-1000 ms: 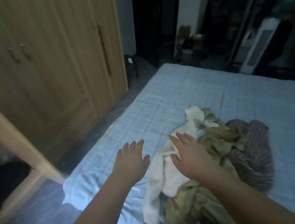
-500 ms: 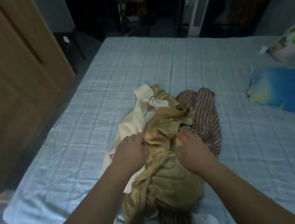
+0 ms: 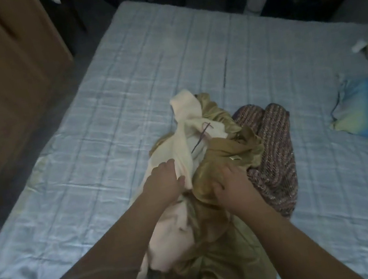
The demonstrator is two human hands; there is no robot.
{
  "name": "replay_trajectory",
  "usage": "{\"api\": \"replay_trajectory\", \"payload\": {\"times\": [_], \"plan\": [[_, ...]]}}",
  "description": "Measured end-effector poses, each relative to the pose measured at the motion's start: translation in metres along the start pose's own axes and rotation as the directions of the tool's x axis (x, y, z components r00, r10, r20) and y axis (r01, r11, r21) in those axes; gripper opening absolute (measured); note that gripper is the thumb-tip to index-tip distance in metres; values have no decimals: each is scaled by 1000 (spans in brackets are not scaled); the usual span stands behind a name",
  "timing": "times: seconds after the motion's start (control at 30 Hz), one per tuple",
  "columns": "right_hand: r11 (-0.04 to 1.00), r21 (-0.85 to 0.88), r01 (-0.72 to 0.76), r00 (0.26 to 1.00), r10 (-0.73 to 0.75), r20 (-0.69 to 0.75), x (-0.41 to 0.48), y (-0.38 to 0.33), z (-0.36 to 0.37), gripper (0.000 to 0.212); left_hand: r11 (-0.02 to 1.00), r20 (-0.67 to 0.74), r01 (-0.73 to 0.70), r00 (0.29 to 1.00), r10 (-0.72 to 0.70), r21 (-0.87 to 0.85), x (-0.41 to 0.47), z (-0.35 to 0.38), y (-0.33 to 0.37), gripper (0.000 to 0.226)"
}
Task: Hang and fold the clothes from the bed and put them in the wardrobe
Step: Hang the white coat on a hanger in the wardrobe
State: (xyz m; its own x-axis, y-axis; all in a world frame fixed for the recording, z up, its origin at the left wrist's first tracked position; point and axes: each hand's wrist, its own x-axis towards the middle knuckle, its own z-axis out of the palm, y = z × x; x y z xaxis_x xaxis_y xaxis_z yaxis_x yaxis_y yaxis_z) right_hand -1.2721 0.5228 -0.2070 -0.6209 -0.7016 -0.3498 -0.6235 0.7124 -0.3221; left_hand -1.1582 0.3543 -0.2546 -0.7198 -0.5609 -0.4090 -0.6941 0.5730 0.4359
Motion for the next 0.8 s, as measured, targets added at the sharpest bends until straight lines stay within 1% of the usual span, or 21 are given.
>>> {"api": "replay_trajectory", "payload": {"times": [0.13,0.27,0.33,0.47,0.57,0.67,0.8], "plan": [[999,-21,-47,998,48,44,48,-7,17,43,998,8,40,999,-40,-39,64,20,-4,59],[997,-10,-75,995,76,69,75,-4,32,42,991,81,92,992,-100,100,103,53,-7,60],[996,-14,-91,992,92,86,79,0,38,40,987,73,101,991,-110,124,112,68,-9,59],[991,2,-135,984,134,115,75,2,43,46,985,38,161,986,-164,59,118,86,-14,47],[990,-18,-138,981,139,133,69,0,41,49,981,31,192,981,-191,-18,115,82,-20,52],[992,11,-124,988,122,99,64,-4,33,46,977,-14,184,982,-187,-107,103,61,-27,60],[997,29,-72,997,72,25,51,-15,20,49,975,-112,105,985,-128,-195,71,19,-35,60]]}}
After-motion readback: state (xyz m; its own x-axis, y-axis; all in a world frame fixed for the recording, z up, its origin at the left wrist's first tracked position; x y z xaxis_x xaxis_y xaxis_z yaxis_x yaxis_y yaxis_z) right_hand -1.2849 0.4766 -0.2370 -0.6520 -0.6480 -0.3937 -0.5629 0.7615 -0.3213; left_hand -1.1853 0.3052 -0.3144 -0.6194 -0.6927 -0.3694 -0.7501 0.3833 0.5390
